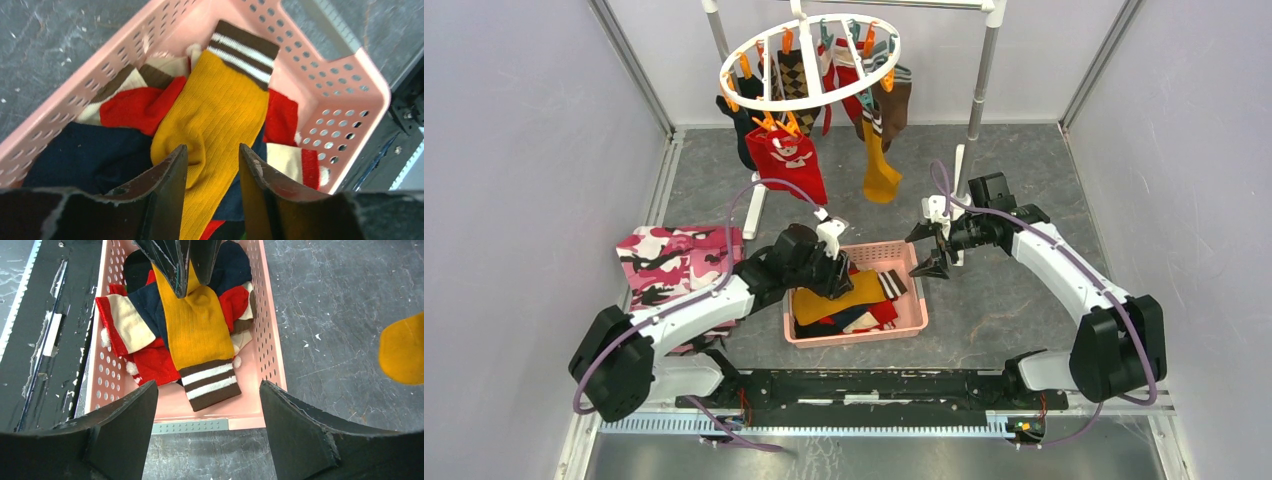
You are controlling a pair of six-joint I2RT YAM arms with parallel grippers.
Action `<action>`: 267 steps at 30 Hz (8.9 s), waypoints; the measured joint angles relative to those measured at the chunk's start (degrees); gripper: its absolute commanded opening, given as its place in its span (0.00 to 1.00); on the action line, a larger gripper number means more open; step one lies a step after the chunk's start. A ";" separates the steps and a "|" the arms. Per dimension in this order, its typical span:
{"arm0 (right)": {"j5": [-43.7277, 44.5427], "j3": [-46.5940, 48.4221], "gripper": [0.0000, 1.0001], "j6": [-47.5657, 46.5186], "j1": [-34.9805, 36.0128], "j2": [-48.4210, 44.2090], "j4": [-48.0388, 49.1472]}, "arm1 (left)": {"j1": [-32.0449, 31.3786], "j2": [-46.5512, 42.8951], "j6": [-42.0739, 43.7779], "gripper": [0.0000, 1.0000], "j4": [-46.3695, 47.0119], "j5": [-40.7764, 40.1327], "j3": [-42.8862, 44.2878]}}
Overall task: Clip the socks to the hanger
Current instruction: Clamp the sock onto the hanger, then pick up the sock from the bin.
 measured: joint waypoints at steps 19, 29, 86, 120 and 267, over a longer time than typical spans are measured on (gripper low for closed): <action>-0.55 1.81 0.79 -3.15 0.00 1.95 -4.52 | -1.86 7.41 2.16 0.42 -3.26 -8.96 1.05; -1.33 3.02 0.78 -5.07 0.00 3.37 -7.08 | -3.82 7.69 2.43 0.02 -3.39 -10.38 1.18; 29.11 -6.62 0.56 14.53 26.05 1.09 21.35 | -2.89 -14.47 -6.93 1.00 18.08 -16.17 -8.46; 8.46 0.20 0.31 12.55 15.87 2.67 10.16 | -2.80 -4.61 -7.02 1.00 13.07 -5.09 -7.06; 8.55 3.50 0.00 -4.02 7.37 -8.57 11.02 | 8.39 2.84 -46.42 0.38 50.03 21.97 -4.61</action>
